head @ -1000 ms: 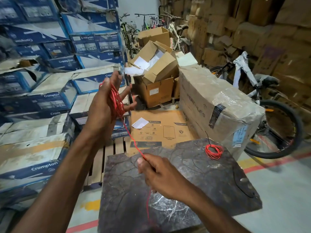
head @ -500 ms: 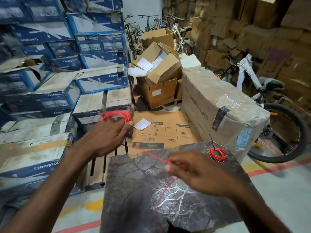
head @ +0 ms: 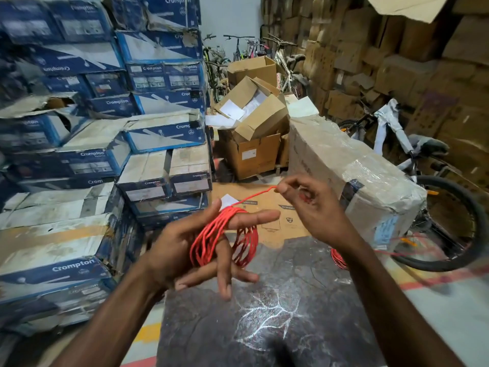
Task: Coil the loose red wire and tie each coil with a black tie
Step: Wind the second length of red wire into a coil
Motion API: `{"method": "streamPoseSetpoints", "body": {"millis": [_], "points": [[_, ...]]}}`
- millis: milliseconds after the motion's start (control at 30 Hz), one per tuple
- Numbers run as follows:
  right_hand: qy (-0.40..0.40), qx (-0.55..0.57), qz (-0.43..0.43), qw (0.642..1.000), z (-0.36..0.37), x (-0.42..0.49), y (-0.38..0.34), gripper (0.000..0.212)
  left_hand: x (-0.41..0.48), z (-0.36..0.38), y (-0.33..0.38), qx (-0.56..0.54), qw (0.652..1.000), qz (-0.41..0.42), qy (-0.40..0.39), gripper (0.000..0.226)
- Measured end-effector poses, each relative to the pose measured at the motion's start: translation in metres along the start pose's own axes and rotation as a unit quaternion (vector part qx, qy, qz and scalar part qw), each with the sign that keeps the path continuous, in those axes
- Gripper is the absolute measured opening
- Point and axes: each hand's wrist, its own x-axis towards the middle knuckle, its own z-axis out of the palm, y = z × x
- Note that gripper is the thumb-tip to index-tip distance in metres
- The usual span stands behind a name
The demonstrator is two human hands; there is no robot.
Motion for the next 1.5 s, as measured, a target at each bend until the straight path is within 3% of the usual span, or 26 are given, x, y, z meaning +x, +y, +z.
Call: {"method": "streamPoseSetpoints", "body": {"millis": [133, 300, 433, 467, 533, 600, 667, 767, 833, 900, 967, 1067, 1133, 1233, 1333, 1500], "points": [[-0.059, -0.036, 0.026, 0.997, 0.028, -0.022, 0.022, 0.024, 0.011, -0.006, 0.01, -0.042, 0.993, 0.089, 0.057, 0.066], [-0.113, -0.072, 0.027, 0.991, 0.044, -0.06, 0.03, 0.029, 0.025, -0.017, 0.018, 0.041, 0.953, 0.141, 0.265, 0.06], [-0.149, -0.111, 0.028, 0.982, 0.053, -0.091, 0.016, 0.036, 0.031, -0.029, 0.019, 0.155, 0.918, 0.133, 0.34, 0.054], [-0.169, -0.118, 0.024, 0.978, 0.055, -0.099, 0.01, 0.036, 0.032, -0.032, 0.019, 0.243, 0.893, 0.113, 0.362, 0.053], [-0.214, -0.139, 0.005, 0.967, 0.057, -0.114, -0.004, 0.031, 0.032, -0.035, 0.019, 0.461, 0.797, 0.055, 0.387, 0.052], [-0.231, -0.133, -0.01, 0.964, 0.052, -0.122, -0.018, 0.025, 0.031, -0.039, 0.016, 0.602, 0.707, 0.0, 0.37, 0.053], [-0.216, -0.114, -0.016, 0.969, 0.038, -0.117, -0.029, 0.024, 0.027, -0.039, 0.01, 0.67, 0.659, -0.052, 0.339, 0.052], [-0.128, -0.098, -0.026, 0.987, 0.008, -0.096, -0.033, 0.028, 0.02, -0.042, 0.0, 0.735, 0.599, -0.117, 0.295, 0.051], [-0.06, -0.128, -0.052, 0.989, -0.013, -0.076, -0.029, 0.028, 0.018, -0.041, -0.005, 0.724, 0.61, -0.159, 0.278, 0.051], [-0.002, -0.169, -0.078, 0.982, -0.03, -0.055, -0.023, 0.027, 0.021, -0.03, -0.007, 0.686, 0.658, -0.189, 0.247, 0.046], [0.04, -0.184, -0.094, 0.978, -0.042, -0.036, -0.015, 0.025, 0.027, -0.016, -0.008, 0.601, 0.74, -0.219, 0.206, 0.047], [0.062, -0.188, -0.106, 0.974, -0.046, -0.016, -0.007, 0.022, 0.029, -0.007, -0.006, 0.365, 0.891, -0.239, 0.121, 0.061], [0.065, -0.188, -0.101, 0.975, -0.041, -0.009, 0.001, 0.022, 0.027, -0.011, -0.005, 0.236, 0.944, -0.219, 0.071, 0.064], [0.059, -0.189, -0.058, 0.979, -0.022, -0.009, 0.021, 0.026, 0.029, -0.01, -0.003, 0.103, 0.982, -0.152, 0.033, 0.069], [0.026, -0.157, -0.029, 0.987, 0.004, -0.023, 0.04, 0.032, 0.033, -0.008, -0.004, 0.041, 0.997, -0.062, 0.032, 0.068], [-0.007, -0.151, -0.009, 0.988, 0.044, -0.06, 0.052, 0.017, 0.043, -0.012, 0.001, 0.048, 0.988, 0.045, 0.14, 0.064]]}}
